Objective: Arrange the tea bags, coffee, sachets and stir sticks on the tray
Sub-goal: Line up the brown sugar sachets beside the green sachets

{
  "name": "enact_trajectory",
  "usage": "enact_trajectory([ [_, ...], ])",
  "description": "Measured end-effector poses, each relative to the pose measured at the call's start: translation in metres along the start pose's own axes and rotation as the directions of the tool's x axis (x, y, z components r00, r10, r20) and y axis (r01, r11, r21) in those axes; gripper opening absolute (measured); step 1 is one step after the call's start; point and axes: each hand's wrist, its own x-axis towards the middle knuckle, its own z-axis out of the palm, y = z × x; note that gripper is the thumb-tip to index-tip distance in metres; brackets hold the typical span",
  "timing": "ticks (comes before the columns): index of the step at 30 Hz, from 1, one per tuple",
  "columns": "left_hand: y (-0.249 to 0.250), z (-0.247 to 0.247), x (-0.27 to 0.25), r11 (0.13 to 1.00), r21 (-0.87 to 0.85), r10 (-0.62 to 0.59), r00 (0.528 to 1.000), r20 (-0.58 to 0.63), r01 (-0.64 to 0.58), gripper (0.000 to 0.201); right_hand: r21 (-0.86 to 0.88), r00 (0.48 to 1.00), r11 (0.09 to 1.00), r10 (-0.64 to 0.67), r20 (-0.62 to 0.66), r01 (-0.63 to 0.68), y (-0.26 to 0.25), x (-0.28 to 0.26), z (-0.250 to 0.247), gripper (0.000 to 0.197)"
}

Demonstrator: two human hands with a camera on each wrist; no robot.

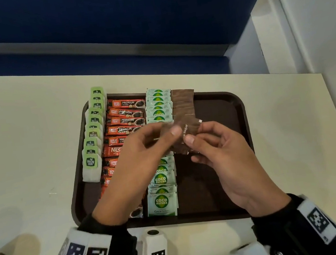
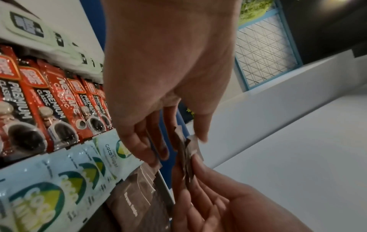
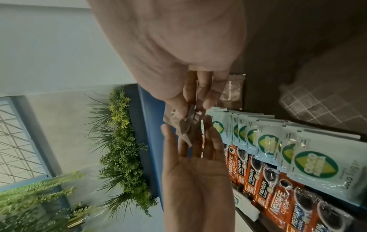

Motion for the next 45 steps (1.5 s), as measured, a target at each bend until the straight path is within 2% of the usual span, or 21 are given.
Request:
enact_trajectory([
  [2, -0.002, -0.002, -0.001, 0.999, 0.039, -0.007, 1.000, -0.012, 0.008, 0.015, -0.013, 1.000, 1.000, 0.010, -0.010, -0.010, 0.000, 0.000, 0.000, 0.022],
  [4, -0.003, -0.004, -0.002, 0.999, 0.047, -0.013, 1.000, -0.028, 0.014, 0.010, -0.054, 0.999, 0.998, 0.037, 0.012, -0.036, -0.002, 0.000, -0.001, 0.020],
  [6, -0.001, -0.006, -0.002, 0.996, 0.085, -0.006, 1.000, -0.016, 0.007, 0.010, -0.151, 1.000, 0.989, 0.005, 0.022, -0.002, -0.005, 0.001, -0.003, 0.019],
  [9, 0.005, -0.011, -0.003, 0.993, 0.117, -0.016, 1.000, 0.011, 0.014, 0.014, -0.294, 0.994, 0.951, -0.110, -0.017, 0.101, -0.008, 0.008, -0.012, 0.012],
  [11, 0.008, -0.012, -0.004, 0.995, 0.091, -0.037, 0.999, 0.029, 0.034, 0.022, -0.299, 0.993, 0.948, -0.116, -0.017, 0.106, -0.010, 0.011, -0.016, 0.009],
  [15, 0.013, -0.011, -0.004, 0.999, 0.038, -0.024, 0.999, 0.024, 0.023, 0.025, -0.193, 0.999, 0.980, -0.053, -0.014, 0.049, -0.012, 0.015, -0.021, 0.012],
  [17, 0.013, -0.012, -0.003, 0.998, 0.055, 0.017, 1.000, -0.020, -0.015, 0.025, -0.171, 0.999, 0.985, 0.016, 0.040, -0.009, -0.014, 0.016, -0.025, 0.016],
  [20, 0.012, -0.015, -0.004, 0.996, 0.074, 0.059, 0.996, -0.061, -0.054, 0.026, -0.197, 0.973, 0.974, 0.150, 0.174, -0.115, -0.016, 0.016, -0.035, 0.018],
  [23, 0.014, -0.015, -0.006, 0.991, 0.114, 0.080, 0.995, -0.051, -0.074, 0.025, -0.297, 0.948, 0.949, 0.190, 0.256, -0.110, -0.018, 0.015, -0.042, 0.012],
  [27, 0.013, -0.013, -0.008, 0.980, 0.189, 0.061, 0.998, 0.015, -0.063, 0.021, -0.417, 0.963, 0.908, 0.078, 0.257, 0.037, -0.017, 0.010, -0.040, 0.013],
  [29, 0.010, -0.012, -0.008, 0.984, 0.169, 0.058, 0.998, -0.021, -0.054, 0.017, -0.481, 0.976, 0.872, 0.019, 0.217, 0.090, -0.013, 0.012, -0.040, 0.005],
  [31, 0.008, -0.014, -0.008, 0.995, 0.098, 0.044, 0.992, -0.115, -0.033, 0.015, -0.513, 0.996, 0.855, -0.046, 0.080, 0.081, -0.002, 0.018, -0.044, 0.002],
  [33, 0.005, -0.017, -0.007, 1.000, 0.002, 0.024, 0.980, -0.198, -0.024, 0.017, -0.537, 0.991, 0.841, -0.115, -0.065, 0.063, 0.011, 0.024, -0.047, 0.003],
  [34, 0.004, -0.019, -0.006, 0.999, -0.033, 0.020, 0.973, -0.230, -0.029, 0.018, -0.537, 0.987, 0.841, -0.128, -0.094, 0.058, 0.018, 0.025, -0.047, 0.003],
  [39, 0.003, -0.027, -0.003, 0.991, -0.120, 0.021, 0.941, -0.338, -0.065, 0.022, -0.535, 0.991, 0.839, -0.130, -0.031, 0.093, 0.043, 0.030, -0.039, 0.005],
  [43, 0.001, -0.028, -0.005, 0.995, -0.053, 0.058, 0.939, -0.338, -0.081, 0.020, -0.636, 0.977, 0.759, -0.211, -0.039, 0.139, 0.053, 0.032, -0.033, 0.009],
  [45, -0.001, -0.028, -0.005, 0.996, -0.043, 0.065, 0.942, -0.329, -0.083, 0.019, -0.643, 0.965, 0.751, -0.254, -0.067, 0.153, 0.055, 0.032, -0.031, 0.012],
])
